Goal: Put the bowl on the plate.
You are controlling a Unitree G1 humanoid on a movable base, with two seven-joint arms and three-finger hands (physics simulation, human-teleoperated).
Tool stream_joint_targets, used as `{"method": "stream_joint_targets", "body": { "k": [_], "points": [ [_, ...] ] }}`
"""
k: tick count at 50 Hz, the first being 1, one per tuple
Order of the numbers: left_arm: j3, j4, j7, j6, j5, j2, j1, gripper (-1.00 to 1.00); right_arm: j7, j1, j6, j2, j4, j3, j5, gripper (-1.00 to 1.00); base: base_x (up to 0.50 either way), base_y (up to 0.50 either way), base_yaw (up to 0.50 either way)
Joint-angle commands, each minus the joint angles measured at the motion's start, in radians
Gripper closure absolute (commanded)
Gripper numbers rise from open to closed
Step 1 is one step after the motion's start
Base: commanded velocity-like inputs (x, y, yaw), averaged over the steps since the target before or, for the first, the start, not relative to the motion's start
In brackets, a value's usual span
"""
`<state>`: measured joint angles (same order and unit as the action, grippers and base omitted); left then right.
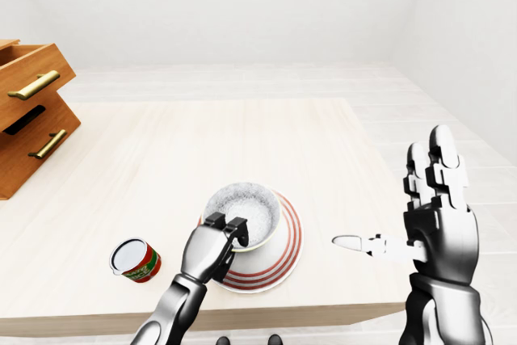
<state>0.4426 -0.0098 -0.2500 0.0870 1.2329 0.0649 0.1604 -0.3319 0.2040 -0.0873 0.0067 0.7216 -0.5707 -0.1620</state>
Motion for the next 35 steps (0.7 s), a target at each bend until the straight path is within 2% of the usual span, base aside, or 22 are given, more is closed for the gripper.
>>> {"method": "stream_joint_targets", "body": {
  "k": [1,11,14,18,20,23,24,25,35],
  "points": [
    [-0.029,-0.032,0.006,0.000,-0.050,-0.005,0.015,1.00,0.009,0.000,0.000,0.000,-0.006,0.014,0.002,-1.00,0.00,0.00,0.00],
    [-0.025,-0.030,0.006,0.000,-0.050,-0.008,0.017,0.96,0.009,0.005,0.000,-0.001,-0.015,0.014,0.001,-1.00,0.00,0.00,0.00],
    [-0.018,-0.043,0.041,0.000,-0.070,-0.009,0.038,0.92,0.008,0.005,0.000,-0.001,-0.014,0.010,-0.002,-1.00,0.00,0.00,0.00],
    [-0.019,-0.032,0.025,0.000,-0.065,-0.007,0.023,0.73,0.008,0.003,0.000,0.000,-0.030,0.012,0.000,-1.00,0.00,0.00,0.00],
    [-0.020,-0.032,0.024,0.000,-0.066,-0.007,0.022,0.73,0.009,0.004,0.000,0.000,-0.031,0.013,0.000,-1.00,0.00,0.00,0.00],
    [-0.020,-0.033,0.026,0.000,-0.067,-0.003,0.026,0.53,0.009,0.005,0.000,0.000,-0.031,0.015,0.002,-1.00,0.00,0.00,0.00],
    [-0.020,-0.033,0.030,0.000,-0.069,-0.002,0.028,0.53,0.010,0.005,0.000,0.000,-0.031,0.015,0.001,-1.00,0.00,0.00,0.00],
    [-0.020,-0.035,0.030,0.000,-0.070,-0.003,0.028,0.42,0.010,0.004,0.000,-0.001,-0.034,0.017,0.003,-1.00,0.00,0.00,0.00],
    [-0.018,-0.040,0.038,0.000,-0.077,-0.001,0.031,0.28,0.012,0.005,0.000,-0.001,-0.031,0.019,0.002,-1.00,0.00,0.00,0.00]
  ]
}}
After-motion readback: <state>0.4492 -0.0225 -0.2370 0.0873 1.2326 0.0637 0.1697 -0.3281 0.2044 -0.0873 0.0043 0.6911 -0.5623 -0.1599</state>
